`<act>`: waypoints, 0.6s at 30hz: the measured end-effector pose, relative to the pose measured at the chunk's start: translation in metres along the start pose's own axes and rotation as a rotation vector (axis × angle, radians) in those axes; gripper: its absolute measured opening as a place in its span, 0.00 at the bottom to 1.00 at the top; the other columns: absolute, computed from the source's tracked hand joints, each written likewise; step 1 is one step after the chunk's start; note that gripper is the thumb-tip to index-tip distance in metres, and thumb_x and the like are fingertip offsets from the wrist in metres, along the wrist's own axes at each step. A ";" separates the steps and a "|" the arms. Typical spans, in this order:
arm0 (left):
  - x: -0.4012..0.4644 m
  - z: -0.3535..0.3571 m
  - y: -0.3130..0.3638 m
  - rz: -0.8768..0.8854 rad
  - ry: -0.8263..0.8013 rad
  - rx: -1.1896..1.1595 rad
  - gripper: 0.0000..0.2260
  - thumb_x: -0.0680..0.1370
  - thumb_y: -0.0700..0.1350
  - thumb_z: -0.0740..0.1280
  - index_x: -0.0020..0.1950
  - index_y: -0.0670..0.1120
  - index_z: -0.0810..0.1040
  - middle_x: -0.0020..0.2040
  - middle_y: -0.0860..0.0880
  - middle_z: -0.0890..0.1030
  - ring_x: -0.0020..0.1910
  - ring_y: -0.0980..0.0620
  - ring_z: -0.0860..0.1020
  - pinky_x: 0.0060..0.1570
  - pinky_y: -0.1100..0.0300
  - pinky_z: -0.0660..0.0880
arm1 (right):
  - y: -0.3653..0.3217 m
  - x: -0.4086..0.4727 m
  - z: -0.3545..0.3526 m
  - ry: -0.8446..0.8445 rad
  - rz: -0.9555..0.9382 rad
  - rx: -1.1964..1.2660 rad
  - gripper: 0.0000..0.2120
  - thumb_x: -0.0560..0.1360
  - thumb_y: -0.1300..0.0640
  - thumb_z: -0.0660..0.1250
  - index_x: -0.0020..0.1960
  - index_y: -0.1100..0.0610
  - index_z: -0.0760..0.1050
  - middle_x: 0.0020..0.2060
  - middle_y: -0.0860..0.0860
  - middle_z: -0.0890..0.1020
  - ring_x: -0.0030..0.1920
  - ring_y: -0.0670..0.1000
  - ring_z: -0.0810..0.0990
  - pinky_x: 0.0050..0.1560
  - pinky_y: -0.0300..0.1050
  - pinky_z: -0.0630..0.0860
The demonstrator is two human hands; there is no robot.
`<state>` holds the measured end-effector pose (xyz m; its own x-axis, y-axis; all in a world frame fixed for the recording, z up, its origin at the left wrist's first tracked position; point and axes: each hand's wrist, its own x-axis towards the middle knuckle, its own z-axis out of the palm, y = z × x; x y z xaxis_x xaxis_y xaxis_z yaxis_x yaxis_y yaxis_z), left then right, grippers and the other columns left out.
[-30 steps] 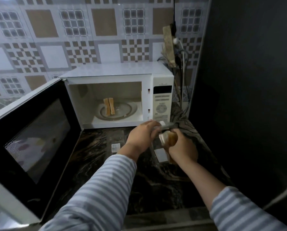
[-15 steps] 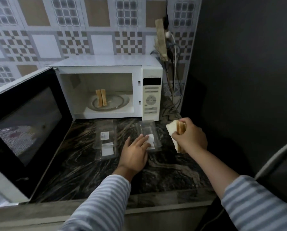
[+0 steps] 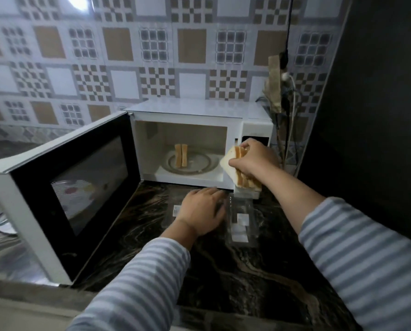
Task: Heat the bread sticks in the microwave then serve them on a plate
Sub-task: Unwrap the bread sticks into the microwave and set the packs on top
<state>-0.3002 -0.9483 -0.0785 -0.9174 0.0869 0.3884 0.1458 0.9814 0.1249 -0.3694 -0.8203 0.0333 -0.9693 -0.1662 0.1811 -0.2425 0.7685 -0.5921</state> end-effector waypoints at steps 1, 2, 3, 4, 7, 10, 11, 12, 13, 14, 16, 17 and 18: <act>0.005 -0.008 -0.012 -0.006 0.022 0.004 0.17 0.80 0.52 0.57 0.67 0.52 0.72 0.67 0.52 0.75 0.68 0.52 0.70 0.67 0.55 0.63 | -0.007 0.007 0.005 -0.009 -0.002 0.007 0.19 0.69 0.48 0.72 0.56 0.48 0.70 0.44 0.47 0.74 0.41 0.50 0.72 0.32 0.41 0.65; 0.009 -0.015 -0.025 -0.009 0.046 0.006 0.16 0.80 0.52 0.57 0.66 0.52 0.73 0.66 0.52 0.75 0.67 0.52 0.71 0.66 0.56 0.64 | -0.013 0.014 0.012 -0.016 -0.008 0.011 0.18 0.69 0.49 0.72 0.55 0.48 0.70 0.44 0.47 0.74 0.41 0.50 0.72 0.32 0.41 0.65; 0.012 -0.019 -0.040 -0.016 0.063 0.007 0.15 0.80 0.52 0.57 0.65 0.52 0.74 0.66 0.53 0.75 0.67 0.53 0.71 0.65 0.56 0.65 | -0.018 0.020 0.019 -0.020 -0.014 0.016 0.18 0.69 0.49 0.72 0.55 0.48 0.70 0.44 0.47 0.74 0.41 0.50 0.72 0.33 0.41 0.65; 0.014 -0.022 -0.056 -0.029 0.076 0.010 0.15 0.80 0.52 0.57 0.64 0.52 0.75 0.66 0.53 0.75 0.67 0.53 0.72 0.65 0.57 0.66 | -0.024 0.027 0.026 -0.023 -0.018 0.025 0.18 0.69 0.49 0.72 0.55 0.48 0.70 0.44 0.47 0.74 0.41 0.50 0.73 0.34 0.42 0.65; 0.014 -0.020 -0.105 -0.045 0.162 -0.016 0.12 0.80 0.49 0.59 0.59 0.49 0.78 0.60 0.51 0.79 0.59 0.50 0.77 0.56 0.58 0.71 | -0.039 0.047 0.051 -0.029 -0.015 0.040 0.19 0.70 0.49 0.72 0.58 0.48 0.70 0.44 0.48 0.73 0.43 0.51 0.73 0.39 0.42 0.67; 0.014 -0.003 -0.150 -0.080 0.147 -0.049 0.14 0.81 0.48 0.58 0.62 0.47 0.77 0.61 0.47 0.79 0.61 0.47 0.76 0.58 0.56 0.71 | -0.046 0.070 0.079 -0.040 -0.023 0.049 0.21 0.70 0.49 0.72 0.60 0.48 0.70 0.46 0.48 0.74 0.43 0.51 0.73 0.37 0.41 0.66; 0.015 0.007 -0.162 -0.102 0.089 -0.047 0.16 0.81 0.50 0.56 0.65 0.47 0.74 0.64 0.47 0.77 0.65 0.48 0.74 0.62 0.55 0.69 | -0.047 0.078 0.089 -0.041 -0.022 0.053 0.22 0.70 0.49 0.72 0.61 0.48 0.69 0.47 0.48 0.75 0.43 0.51 0.73 0.35 0.41 0.65; 0.016 0.017 -0.173 -0.117 0.029 -0.052 0.18 0.81 0.51 0.54 0.68 0.48 0.72 0.67 0.48 0.75 0.68 0.49 0.71 0.67 0.55 0.67 | -0.048 0.086 0.099 -0.036 -0.018 0.059 0.22 0.70 0.49 0.72 0.61 0.48 0.69 0.48 0.48 0.75 0.43 0.51 0.73 0.35 0.41 0.65; 0.016 0.029 -0.183 -0.129 -0.022 -0.072 0.21 0.80 0.53 0.51 0.70 0.49 0.70 0.70 0.48 0.73 0.71 0.50 0.68 0.69 0.54 0.64 | -0.049 0.095 0.108 -0.029 -0.009 0.064 0.21 0.70 0.49 0.72 0.60 0.48 0.70 0.48 0.48 0.76 0.43 0.51 0.74 0.36 0.41 0.66; 0.017 0.040 -0.191 -0.141 -0.060 -0.094 0.22 0.80 0.53 0.50 0.71 0.48 0.68 0.71 0.48 0.71 0.72 0.50 0.66 0.71 0.54 0.62 | -0.049 0.103 0.117 -0.020 0.004 0.066 0.21 0.71 0.49 0.72 0.60 0.48 0.70 0.48 0.49 0.76 0.43 0.51 0.73 0.38 0.42 0.67; 0.017 0.060 -0.203 -0.167 -0.113 -0.104 0.24 0.80 0.53 0.49 0.74 0.46 0.65 0.73 0.46 0.68 0.74 0.50 0.63 0.73 0.55 0.59 | -0.050 0.116 0.133 -0.007 0.033 0.055 0.21 0.72 0.49 0.71 0.62 0.49 0.70 0.48 0.50 0.76 0.44 0.51 0.72 0.40 0.43 0.67; 0.016 0.069 -0.208 -0.173 -0.129 -0.103 0.25 0.79 0.53 0.48 0.74 0.46 0.65 0.74 0.46 0.67 0.74 0.50 0.63 0.73 0.56 0.58 | -0.050 0.123 0.141 -0.002 0.045 0.035 0.22 0.72 0.49 0.71 0.63 0.50 0.70 0.50 0.52 0.76 0.45 0.52 0.72 0.41 0.43 0.67; 0.016 0.076 -0.213 -0.171 -0.136 -0.105 0.26 0.79 0.53 0.47 0.74 0.45 0.65 0.74 0.46 0.67 0.74 0.50 0.63 0.73 0.56 0.57 | -0.050 0.131 0.150 0.008 0.057 0.006 0.24 0.72 0.48 0.71 0.65 0.51 0.69 0.53 0.53 0.77 0.49 0.54 0.73 0.43 0.44 0.67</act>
<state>-0.3737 -1.1426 -0.1684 -0.9725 -0.0498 0.2274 0.0152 0.9612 0.2755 -0.4900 -0.9729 -0.0311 -0.9813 -0.1173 0.1529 -0.1869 0.7732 -0.6060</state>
